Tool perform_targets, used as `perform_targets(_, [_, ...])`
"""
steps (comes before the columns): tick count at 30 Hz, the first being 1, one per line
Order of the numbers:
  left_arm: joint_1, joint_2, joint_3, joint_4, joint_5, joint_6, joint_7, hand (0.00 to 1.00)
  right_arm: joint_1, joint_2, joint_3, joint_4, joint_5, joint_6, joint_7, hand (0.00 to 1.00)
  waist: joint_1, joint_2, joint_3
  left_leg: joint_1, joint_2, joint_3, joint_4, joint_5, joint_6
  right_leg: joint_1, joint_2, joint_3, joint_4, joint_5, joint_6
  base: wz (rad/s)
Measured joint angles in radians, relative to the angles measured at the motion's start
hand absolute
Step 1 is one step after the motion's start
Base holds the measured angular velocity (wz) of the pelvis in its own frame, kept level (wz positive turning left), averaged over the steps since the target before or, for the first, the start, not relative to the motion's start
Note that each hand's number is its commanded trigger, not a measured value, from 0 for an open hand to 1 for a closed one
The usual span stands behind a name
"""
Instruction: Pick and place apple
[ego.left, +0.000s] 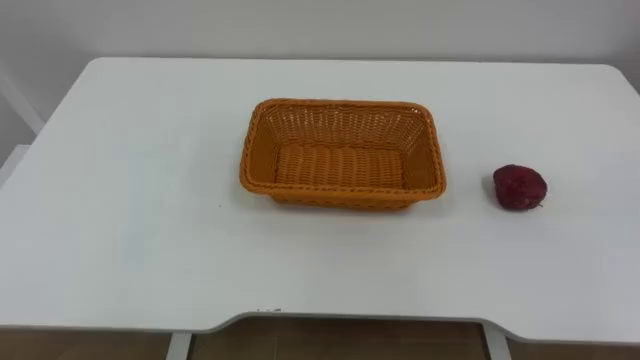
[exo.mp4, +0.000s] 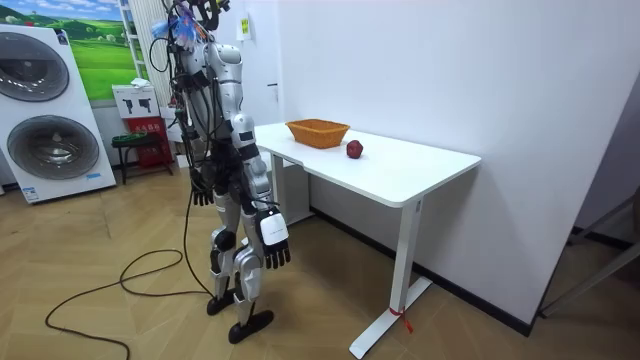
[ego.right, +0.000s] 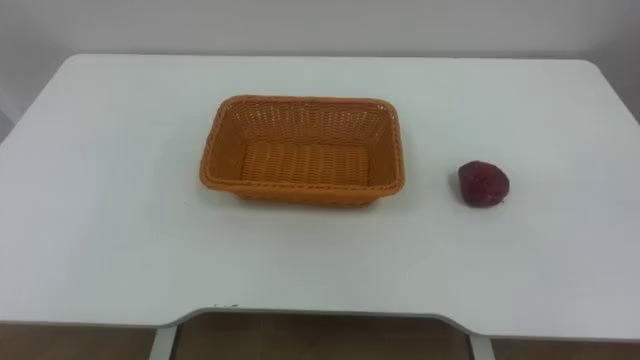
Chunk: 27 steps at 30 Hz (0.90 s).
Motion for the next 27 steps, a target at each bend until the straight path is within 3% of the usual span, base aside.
perform_targets(5, [-0.002, 0.000, 0.007, 0.004, -0.001, -0.001, 0.001, 0.00, -0.009, 0.000, -0.026, 0.000, 0.055, -0.005, -0.018, 0.00, 0.002, 0.002, 0.0002, 0.007, 0.000, 0.000, 0.000, 0.000, 0.000, 0.001, 0.000, 0.000, 0.000, 0.000, 0.000, 0.00])
perform_targets(10, [-0.013, 0.000, 0.014, 0.020, -0.006, -0.005, 0.023, 0.00, -0.009, 0.005, -0.096, -0.008, 0.338, -0.036, -0.072, 0.00, 0.000, 0.004, -0.0007, 0.012, 0.003, 0.000, -0.004, -0.001, -0.001, 0.000, 0.003, 0.011, 0.000, -0.001, -0.001, -0.03])
perform_targets(14, [-0.007, 0.001, 0.078, 0.017, -0.023, -0.030, 0.038, 0.00, -0.018, 0.008, -0.275, -0.055, 0.627, -0.061, -0.128, 0.00, -0.030, 0.004, -0.0013, 0.011, -0.001, 0.001, -0.004, -0.001, -0.001, 0.002, 0.000, 0.000, 0.000, -0.001, 0.000, 0.02])
perform_targets(16, [0.004, 0.004, 0.135, -0.015, -0.021, -0.039, 0.041, 0.00, -0.030, 0.007, -0.439, -0.134, 0.777, -0.071, -0.183, 0.00, -0.059, 0.004, -0.0035, 0.003, -0.001, 0.002, -0.003, -0.001, -0.001, -0.008, 0.000, 0.001, 0.000, -0.002, 0.000, -0.02])
perform_targets(18, [0.003, 0.017, 0.168, -0.018, -0.022, -0.054, 0.047, 0.00, -0.043, -0.005, -0.530, -0.180, 0.897, -0.104, -0.235, 0.00, -0.077, 0.005, -0.0067, -0.008, -0.002, 0.003, 0.000, -0.001, -0.001, -0.017, 0.001, 0.003, 0.004, -0.001, 0.000, 0.00])
perform_targets(21, [0.002, 0.039, 0.202, -0.019, -0.022, -0.089, 0.062, 0.00, -0.050, -0.025, -0.610, -0.262, 0.968, -0.152, -0.327, 0.00, -0.090, 0.005, -0.0084, -0.012, -0.003, 0.007, 0.000, -0.001, -0.001, -0.019, 0.003, 0.009, 0.012, -0.004, -0.002, -0.03])
perform_targets(24, [0.011, 0.041, 0.228, -0.024, -0.023, -0.108, 0.070, 0.00, -0.052, -0.032, -0.697, -0.405, 0.975, -0.191, -0.463, 0.00, -0.091, 0.006, -0.0089, -0.010, -0.005, 0.015, 0.000, -0.001, -0.001, -0.030, 0.003, 0.024, 0.032, -0.010, -0.001, -0.10])
perform_targets(27, [0.014, 0.041, 0.226, -0.030, -0.022, -0.111, 0.079, 0.00, -0.060, -0.049, -0.714, -0.556, 0.970, -0.229, -0.587, 0.00, -0.093, 0.002, -0.0075, -0.012, -0.005, 0.017, -0.001, 0.000, -0.001, -0.036, 0.002, 0.025, 0.036, -0.011, 0.000, -0.03])
